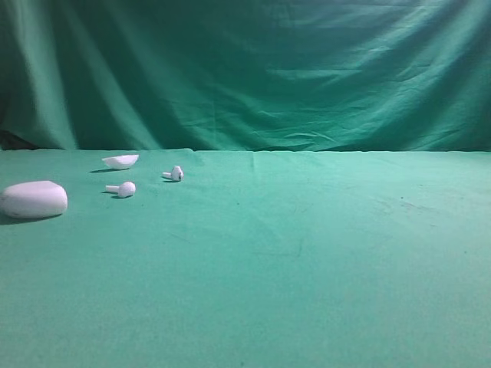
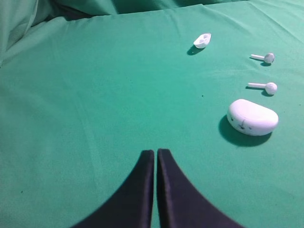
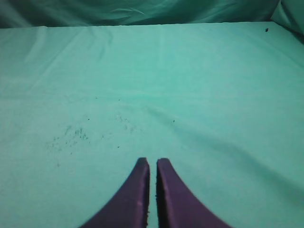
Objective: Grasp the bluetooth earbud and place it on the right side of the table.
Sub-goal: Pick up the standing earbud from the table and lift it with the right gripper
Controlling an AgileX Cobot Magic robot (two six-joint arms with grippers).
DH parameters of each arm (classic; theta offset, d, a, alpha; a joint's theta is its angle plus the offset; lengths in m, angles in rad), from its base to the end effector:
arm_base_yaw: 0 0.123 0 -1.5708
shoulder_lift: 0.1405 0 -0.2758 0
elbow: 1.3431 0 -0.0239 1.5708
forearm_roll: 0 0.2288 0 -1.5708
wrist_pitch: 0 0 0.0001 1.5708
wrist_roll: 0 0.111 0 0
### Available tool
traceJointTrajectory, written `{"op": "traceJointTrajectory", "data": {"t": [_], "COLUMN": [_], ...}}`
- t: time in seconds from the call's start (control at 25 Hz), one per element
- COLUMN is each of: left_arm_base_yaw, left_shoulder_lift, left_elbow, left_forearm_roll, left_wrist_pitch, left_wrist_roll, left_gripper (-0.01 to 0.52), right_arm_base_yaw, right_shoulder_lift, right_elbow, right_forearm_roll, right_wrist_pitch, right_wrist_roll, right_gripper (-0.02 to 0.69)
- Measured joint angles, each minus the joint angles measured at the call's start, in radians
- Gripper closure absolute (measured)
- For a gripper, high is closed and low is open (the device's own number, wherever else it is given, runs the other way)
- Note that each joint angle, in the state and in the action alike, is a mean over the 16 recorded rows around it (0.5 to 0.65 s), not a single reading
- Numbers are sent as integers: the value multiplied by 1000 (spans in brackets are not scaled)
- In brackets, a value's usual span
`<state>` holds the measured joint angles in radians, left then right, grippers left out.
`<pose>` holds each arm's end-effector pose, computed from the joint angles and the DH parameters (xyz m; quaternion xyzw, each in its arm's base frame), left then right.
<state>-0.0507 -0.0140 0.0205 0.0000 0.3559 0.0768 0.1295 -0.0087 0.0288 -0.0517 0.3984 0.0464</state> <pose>0.0593 -0.0030 0.1698 0.0508 0.7958 0.0079 0.6034 0.0580 0.0053 0.1623 -0.0474 0.8125 0.0291 0.5803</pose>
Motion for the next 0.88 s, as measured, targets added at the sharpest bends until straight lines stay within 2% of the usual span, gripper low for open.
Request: {"op": "traceJointTrajectory", "data": {"t": [0.64,0.88], "left_arm_base_yaw": [0,0], "left_shoulder_lift": [0,0], "left_elbow": [0,0], "left_forearm_roll": [0,0], "left_wrist_pitch": [0,0], "left_wrist_roll": [0,0], "left_gripper": [514,514], "right_arm_base_yaw": [0,0], "right_shoulder_lift": [0,0], "right_elbow": [0,0], "right_forearm_roll": [-4,2], "right_wrist_pitch": [-5,-110], "right_wrist_roll": [-1,16], "right_gripper": [616,616]}}
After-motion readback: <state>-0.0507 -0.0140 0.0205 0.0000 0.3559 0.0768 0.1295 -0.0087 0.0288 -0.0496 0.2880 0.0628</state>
